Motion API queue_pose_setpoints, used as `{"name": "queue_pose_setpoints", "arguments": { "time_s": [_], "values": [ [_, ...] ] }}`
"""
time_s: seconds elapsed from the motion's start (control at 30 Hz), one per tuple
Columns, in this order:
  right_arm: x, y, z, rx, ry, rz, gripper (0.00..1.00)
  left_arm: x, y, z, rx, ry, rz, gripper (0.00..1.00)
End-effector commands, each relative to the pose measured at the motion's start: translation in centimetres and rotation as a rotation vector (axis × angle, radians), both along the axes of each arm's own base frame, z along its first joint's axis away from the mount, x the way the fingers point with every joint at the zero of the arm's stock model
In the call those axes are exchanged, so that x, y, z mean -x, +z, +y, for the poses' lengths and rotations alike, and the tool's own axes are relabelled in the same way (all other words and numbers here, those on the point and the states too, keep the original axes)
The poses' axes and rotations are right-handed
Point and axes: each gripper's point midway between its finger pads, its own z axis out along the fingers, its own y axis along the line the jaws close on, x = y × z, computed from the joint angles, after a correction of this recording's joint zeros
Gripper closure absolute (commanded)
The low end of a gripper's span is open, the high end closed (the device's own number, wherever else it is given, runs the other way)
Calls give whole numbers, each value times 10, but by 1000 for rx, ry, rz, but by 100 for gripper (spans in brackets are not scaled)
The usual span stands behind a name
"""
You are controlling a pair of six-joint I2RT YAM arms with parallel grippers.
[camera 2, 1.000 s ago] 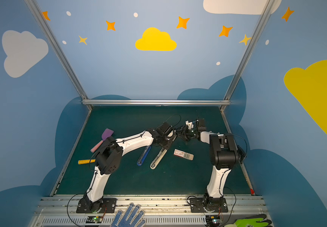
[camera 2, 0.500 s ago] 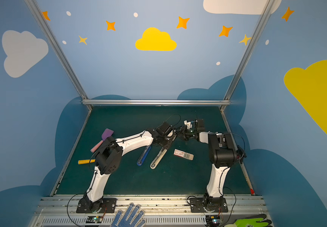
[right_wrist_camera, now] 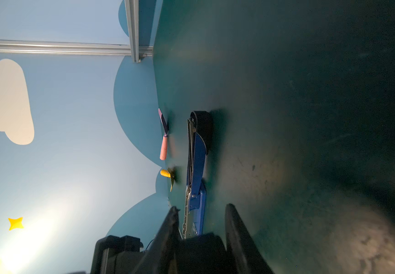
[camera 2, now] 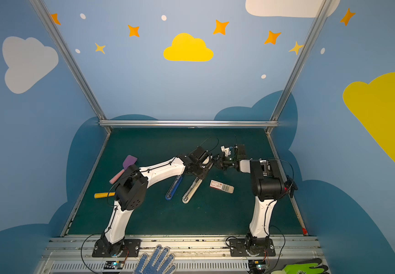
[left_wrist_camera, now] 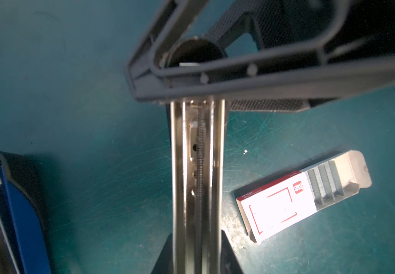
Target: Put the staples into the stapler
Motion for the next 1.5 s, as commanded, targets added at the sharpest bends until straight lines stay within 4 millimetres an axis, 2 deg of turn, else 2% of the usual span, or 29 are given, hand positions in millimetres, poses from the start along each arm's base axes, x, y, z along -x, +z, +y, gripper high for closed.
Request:
{"name": "queue_pose_setpoints", "arguments": {
  "time_s": [0.0,0.2,0.33,0.43,0.57,0.77,0.97,1.1,1.2,1.3,1.47],
  "values": [
    [2,-1,4,-18,15,3,79,-7,38,-9,53,-2,-68,86],
    [-1,1,1,-25,3,-33,81,-5,41,-4,54,24,-82,60],
    [-3,3,-1,-33,-6,-58,81,2,49,8,71,56,-101,55],
    [-4,6,-2,-47,-1,-76,81,14,58,24,112,91,-121,50],
    [-5,12,-3,-64,0,-117,81,40,63,53,173,138,-132,49],
    [-5,14,-2,-88,7,-148,81,85,62,95,338,203,-147,41],
    [-4,19,-2,-88,9,-163,81,115,42,124,468,248,-162,40],
    [-3,19,-2,-85,12,-163,81,130,32,137,558,239,-261,40],
    [-2,21,-1,-86,16,-166,81,135,18,142,522,217,-279,41],
    [-2,22,-1,-87,15,-168,81,140,13,132,524,151,-289,41],
    [-1,21,-1,-85,14,-164,81,135,0,125,518,131,-310,42]
  ]
}}
